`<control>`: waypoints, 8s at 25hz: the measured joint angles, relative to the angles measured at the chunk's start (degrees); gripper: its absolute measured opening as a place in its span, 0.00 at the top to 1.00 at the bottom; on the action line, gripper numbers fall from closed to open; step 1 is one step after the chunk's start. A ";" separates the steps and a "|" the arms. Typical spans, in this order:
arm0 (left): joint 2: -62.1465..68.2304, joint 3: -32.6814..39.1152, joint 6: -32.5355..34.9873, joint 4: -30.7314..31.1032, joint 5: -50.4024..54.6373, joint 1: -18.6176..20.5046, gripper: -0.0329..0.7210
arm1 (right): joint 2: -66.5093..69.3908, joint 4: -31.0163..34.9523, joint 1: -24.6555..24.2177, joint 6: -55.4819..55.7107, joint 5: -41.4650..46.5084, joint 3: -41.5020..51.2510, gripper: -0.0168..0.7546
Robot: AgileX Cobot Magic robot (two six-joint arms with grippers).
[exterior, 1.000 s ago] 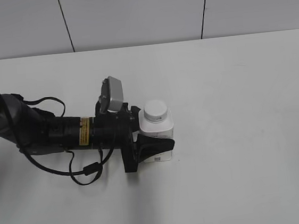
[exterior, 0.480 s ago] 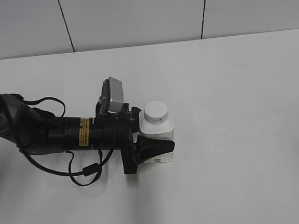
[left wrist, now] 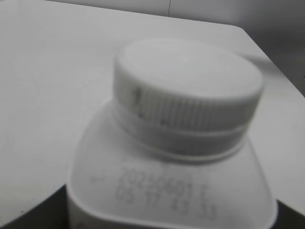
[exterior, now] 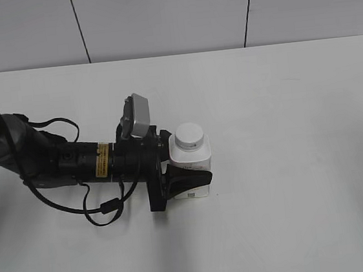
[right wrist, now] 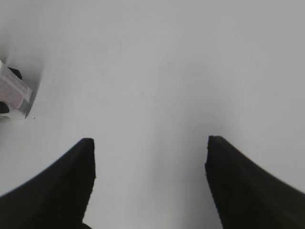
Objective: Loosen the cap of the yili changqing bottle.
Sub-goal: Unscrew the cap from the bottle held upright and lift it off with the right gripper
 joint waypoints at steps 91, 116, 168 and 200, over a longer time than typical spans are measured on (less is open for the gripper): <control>0.00 0.00 0.00 0.68 0.03 -0.21 0.39 | 84.97 10.64 30.80 30.65 23.42 -66.10 0.36; -0.05 -0.06 0.00 0.77 0.49 -0.21 0.39 | 87.37 9.15 30.80 30.62 23.42 -67.30 0.36; -0.05 -0.06 0.00 0.80 0.59 -0.21 0.39 | 87.58 9.56 30.80 30.26 23.25 -63.26 0.46; -0.05 -0.06 0.00 0.70 0.57 -0.21 0.39 | 87.58 7.83 30.85 12.97 22.85 -63.26 0.47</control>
